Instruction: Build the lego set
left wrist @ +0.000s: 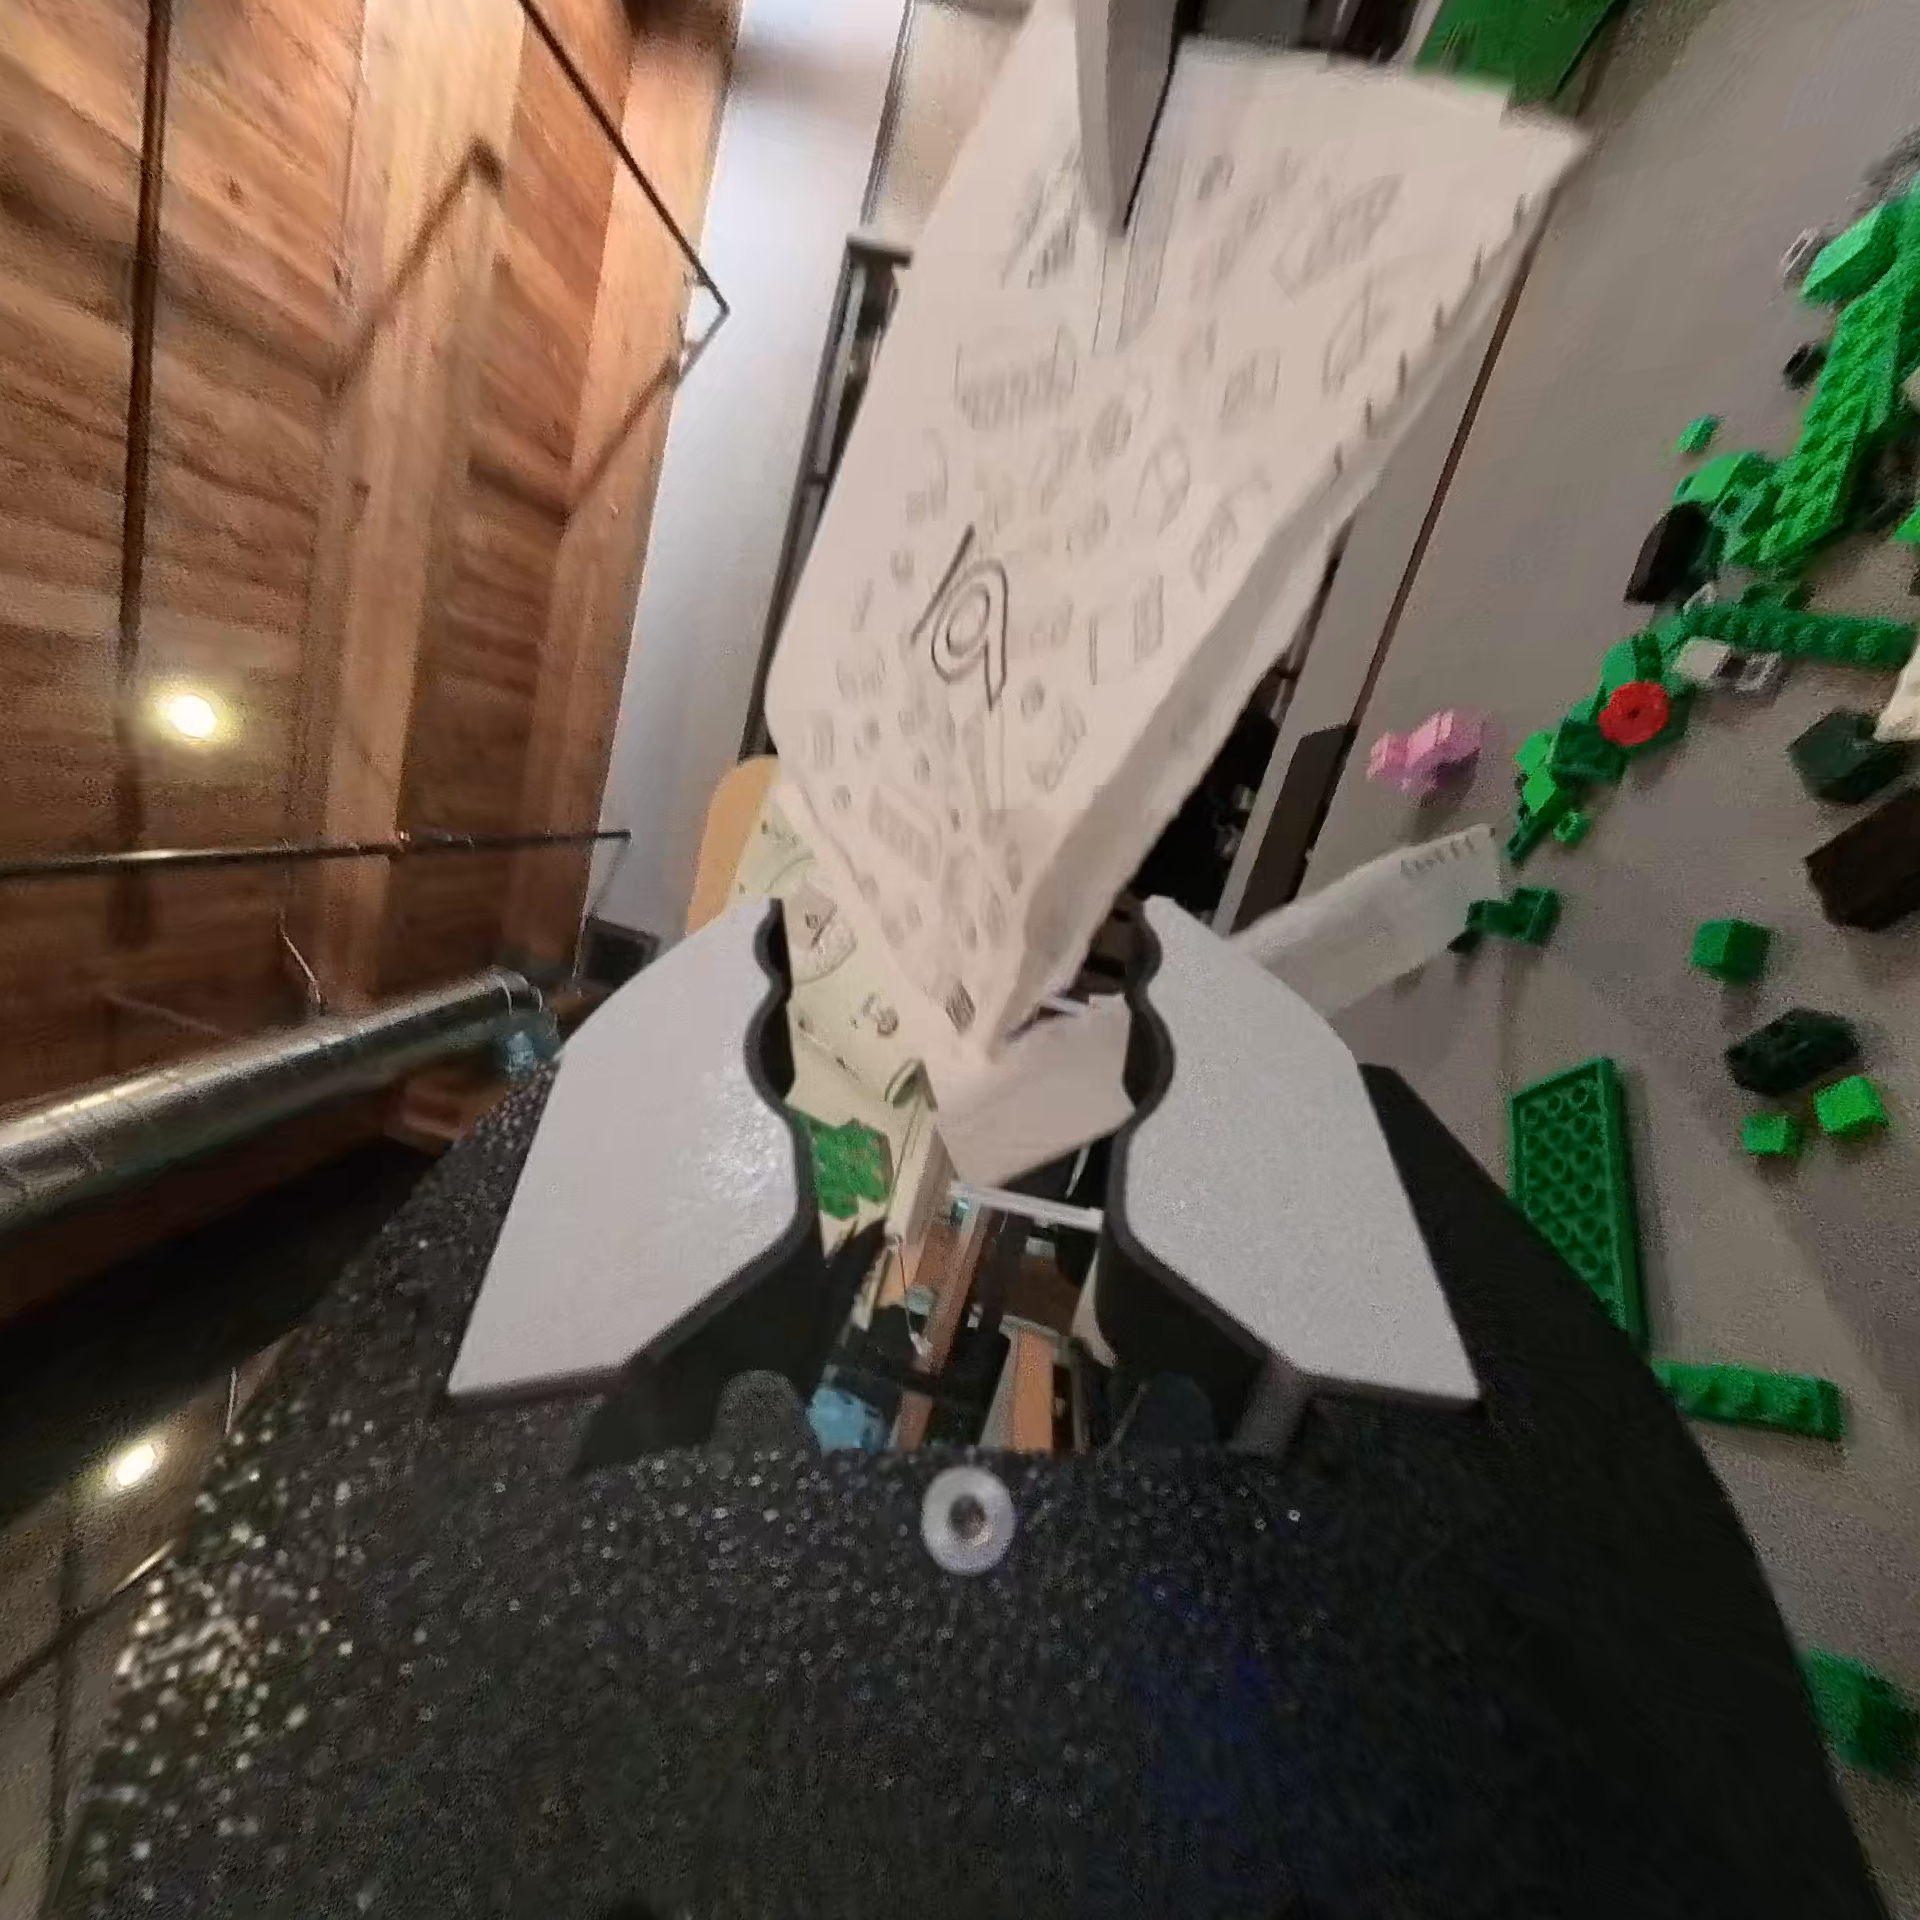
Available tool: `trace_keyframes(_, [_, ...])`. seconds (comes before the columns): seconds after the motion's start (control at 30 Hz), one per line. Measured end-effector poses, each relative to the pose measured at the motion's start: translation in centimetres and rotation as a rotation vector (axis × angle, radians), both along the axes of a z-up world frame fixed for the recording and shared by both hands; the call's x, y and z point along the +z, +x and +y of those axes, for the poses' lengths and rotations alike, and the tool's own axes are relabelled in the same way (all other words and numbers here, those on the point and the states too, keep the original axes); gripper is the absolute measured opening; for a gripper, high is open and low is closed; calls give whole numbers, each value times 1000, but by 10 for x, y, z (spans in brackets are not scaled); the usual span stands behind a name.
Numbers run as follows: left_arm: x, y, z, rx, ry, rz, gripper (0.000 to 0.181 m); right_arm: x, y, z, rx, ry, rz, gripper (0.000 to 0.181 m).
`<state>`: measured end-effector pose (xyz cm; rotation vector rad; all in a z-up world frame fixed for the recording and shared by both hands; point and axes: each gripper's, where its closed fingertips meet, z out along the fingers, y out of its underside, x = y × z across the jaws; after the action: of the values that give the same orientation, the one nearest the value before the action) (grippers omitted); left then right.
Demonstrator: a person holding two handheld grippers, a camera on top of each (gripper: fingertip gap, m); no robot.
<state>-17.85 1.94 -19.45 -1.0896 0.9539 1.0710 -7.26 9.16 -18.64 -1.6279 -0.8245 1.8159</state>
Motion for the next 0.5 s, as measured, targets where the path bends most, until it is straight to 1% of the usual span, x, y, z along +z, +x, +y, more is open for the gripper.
trace_keyframes(0.1, [5, 7, -1, -13, -2, 21, 60, 2, -3, -6, 37, -40, 2, 1])
trace_keyframes(0.17, [2, 6, 2, 0, -38, 54, 55, 2, -3, -8, 59, -69, 3, 1])
trace_keyframes(0.3, [5, 15, -1, -42, -35, 93, 24, -5, -5, -11, 80, -103, -31, 1])
trace_keyframes(0.33, [5, 17, -1, -50, -41, 94, 7, -5, -5, -10, 82, -115, -31, 1])
trace_keyframes(0.37, [4, 18, 0, -55, -72, 92, 0, -6, -5, -10, 85, -127, -31, 2])
trace_keyframes(0.43, [-3, 14, 5, -25, -186, 30, 0, -8, -5, -8, 84, -147, -33, 2])
trace_keyframes(0.5, [0, 13, 8, -10, -270, -81, 0, -12, -7, -5, 66, -148, -43, 2])
